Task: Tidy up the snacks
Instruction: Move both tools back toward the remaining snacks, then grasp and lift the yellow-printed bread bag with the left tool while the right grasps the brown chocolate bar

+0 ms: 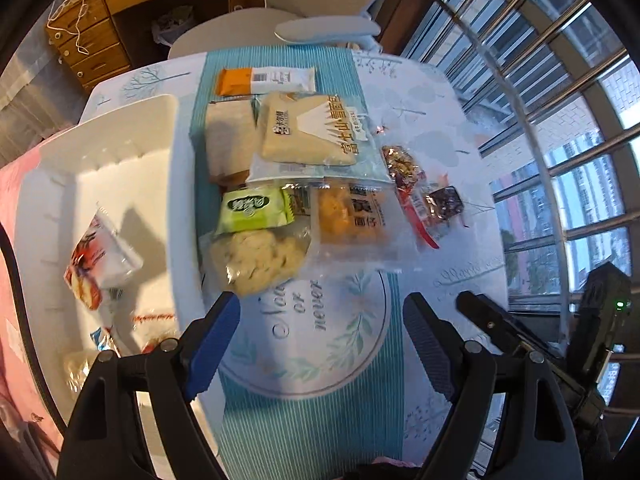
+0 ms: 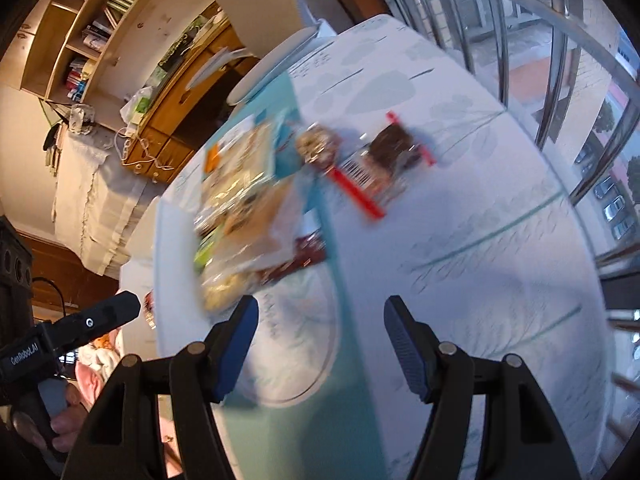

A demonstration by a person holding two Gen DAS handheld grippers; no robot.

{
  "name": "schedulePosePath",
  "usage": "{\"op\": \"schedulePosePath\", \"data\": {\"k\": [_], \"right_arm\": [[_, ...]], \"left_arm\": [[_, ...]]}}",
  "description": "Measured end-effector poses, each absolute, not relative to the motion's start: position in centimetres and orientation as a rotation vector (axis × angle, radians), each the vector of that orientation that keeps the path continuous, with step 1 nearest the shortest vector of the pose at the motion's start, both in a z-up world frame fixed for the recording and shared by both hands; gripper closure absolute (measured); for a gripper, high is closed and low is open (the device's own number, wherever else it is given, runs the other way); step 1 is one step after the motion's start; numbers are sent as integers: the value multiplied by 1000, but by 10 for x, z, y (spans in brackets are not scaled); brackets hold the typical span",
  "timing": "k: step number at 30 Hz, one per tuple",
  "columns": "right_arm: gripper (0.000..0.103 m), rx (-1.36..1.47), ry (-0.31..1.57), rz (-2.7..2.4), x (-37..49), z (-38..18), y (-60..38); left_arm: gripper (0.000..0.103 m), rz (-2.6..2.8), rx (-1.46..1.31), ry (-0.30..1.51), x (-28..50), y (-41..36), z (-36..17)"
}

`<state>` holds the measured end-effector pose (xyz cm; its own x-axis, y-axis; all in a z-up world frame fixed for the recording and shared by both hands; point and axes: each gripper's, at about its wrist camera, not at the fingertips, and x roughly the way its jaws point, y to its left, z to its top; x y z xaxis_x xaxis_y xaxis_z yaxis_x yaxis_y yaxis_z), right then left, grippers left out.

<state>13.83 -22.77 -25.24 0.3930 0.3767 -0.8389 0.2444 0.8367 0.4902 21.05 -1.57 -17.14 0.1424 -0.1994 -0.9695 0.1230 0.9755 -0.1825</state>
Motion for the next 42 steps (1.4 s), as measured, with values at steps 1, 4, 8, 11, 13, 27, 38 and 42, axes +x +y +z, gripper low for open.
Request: {"op": "schedulePosePath", "data": {"k": [1, 4, 8, 11, 13, 27, 38, 42], "right_arm": [[37, 601, 1185, 86, 142, -254, -232], [37, 556, 1175, 67, 155, -260, -243], [37, 491, 1147, 47, 169, -267, -254], [37, 435, 1111, 36, 180, -273, -261], [37, 394, 1085, 33, 186, -275, -263], [37, 91, 947, 77, 211, -295, -247], [41, 12, 951, 95, 217, -309, -232], [48, -14, 960, 89, 218, -311, -228]], "left_arm": [[20, -216, -46, 1430, 216, -21, -176], [20, -190, -31, 1475, 230, -32, -189], [19, -177, -34, 1522, 247, -46, -202], [14, -171, -16, 1543, 260, -58, -210], [13, -170, -10, 1563, 266, -64, -214], [9, -124, 50, 1635, 295, -90, -253], [8, -88, 38, 1707, 302, -96, -282], [8, -73, 41, 1718, 305, -97, -291]]}}
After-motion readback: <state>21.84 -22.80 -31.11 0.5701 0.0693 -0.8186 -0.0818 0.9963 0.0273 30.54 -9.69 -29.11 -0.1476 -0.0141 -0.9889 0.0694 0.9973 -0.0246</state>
